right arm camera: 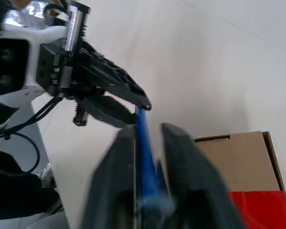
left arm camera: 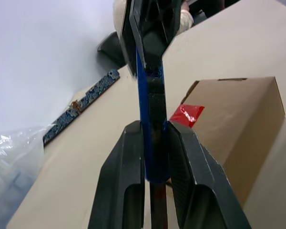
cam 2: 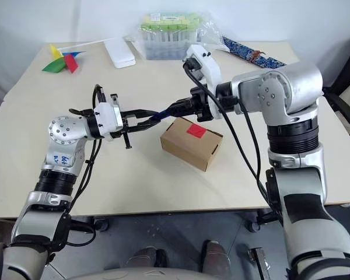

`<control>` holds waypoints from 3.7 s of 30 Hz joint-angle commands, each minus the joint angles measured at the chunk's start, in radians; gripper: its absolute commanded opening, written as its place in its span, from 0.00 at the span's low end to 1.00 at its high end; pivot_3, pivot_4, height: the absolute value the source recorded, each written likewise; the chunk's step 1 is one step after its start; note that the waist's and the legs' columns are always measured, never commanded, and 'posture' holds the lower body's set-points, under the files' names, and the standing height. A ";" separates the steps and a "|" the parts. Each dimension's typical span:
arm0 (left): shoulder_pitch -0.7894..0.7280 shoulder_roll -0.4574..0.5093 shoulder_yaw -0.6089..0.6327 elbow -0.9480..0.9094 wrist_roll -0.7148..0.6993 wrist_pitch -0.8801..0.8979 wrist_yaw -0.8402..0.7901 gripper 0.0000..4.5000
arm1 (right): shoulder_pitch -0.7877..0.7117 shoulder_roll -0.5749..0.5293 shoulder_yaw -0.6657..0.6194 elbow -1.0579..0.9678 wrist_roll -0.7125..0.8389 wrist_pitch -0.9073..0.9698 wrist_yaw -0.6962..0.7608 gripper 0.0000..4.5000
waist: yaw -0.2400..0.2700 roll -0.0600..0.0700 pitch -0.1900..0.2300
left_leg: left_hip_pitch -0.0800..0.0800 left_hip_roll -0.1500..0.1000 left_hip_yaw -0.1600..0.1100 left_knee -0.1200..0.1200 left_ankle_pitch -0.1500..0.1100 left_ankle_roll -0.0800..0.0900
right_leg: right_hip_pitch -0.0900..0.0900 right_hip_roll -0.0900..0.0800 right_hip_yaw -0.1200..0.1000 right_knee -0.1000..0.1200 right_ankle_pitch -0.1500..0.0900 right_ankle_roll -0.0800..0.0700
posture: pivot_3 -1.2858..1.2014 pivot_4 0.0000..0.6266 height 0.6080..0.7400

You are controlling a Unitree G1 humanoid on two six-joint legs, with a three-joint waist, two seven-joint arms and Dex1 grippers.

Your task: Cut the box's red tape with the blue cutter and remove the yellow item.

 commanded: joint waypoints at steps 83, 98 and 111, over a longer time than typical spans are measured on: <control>-0.275 -0.056 -0.246 0.050 0.066 0.982 -0.060 0.00 | 0.147 -0.224 0.086 -0.166 -0.118 -0.239 -0.088 0.04 | 0.008 0.000 0.000 | -0.004 -0.001 0.001 0.001 0.000 0.000 | -0.002 0.001 0.001 -0.002 0.000 0.001 | 0.52 0.24 1.00; -0.293 -0.062 -0.254 0.100 0.107 0.931 -0.096 0.00 | 0.152 -0.240 0.097 -0.160 -0.165 -0.263 -0.023 0.04 | 0.004 0.000 0.000 | -0.003 -0.001 0.001 0.002 0.001 -0.001 | -0.002 0.001 0.001 -0.001 0.000 0.001 | 0.52 0.24 1.00; -0.328 -0.067 -0.260 0.198 0.140 0.851 -0.120 0.00 | 0.190 -0.289 0.110 -0.197 -0.181 -0.246 -0.012 0.04 | 0.007 0.000 0.000 | -0.003 -0.001 0.001 0.002 0.001 0.000 | -0.002 0.001 0.002 0.000 0.000 0.001 | 0.52 0.24 1.00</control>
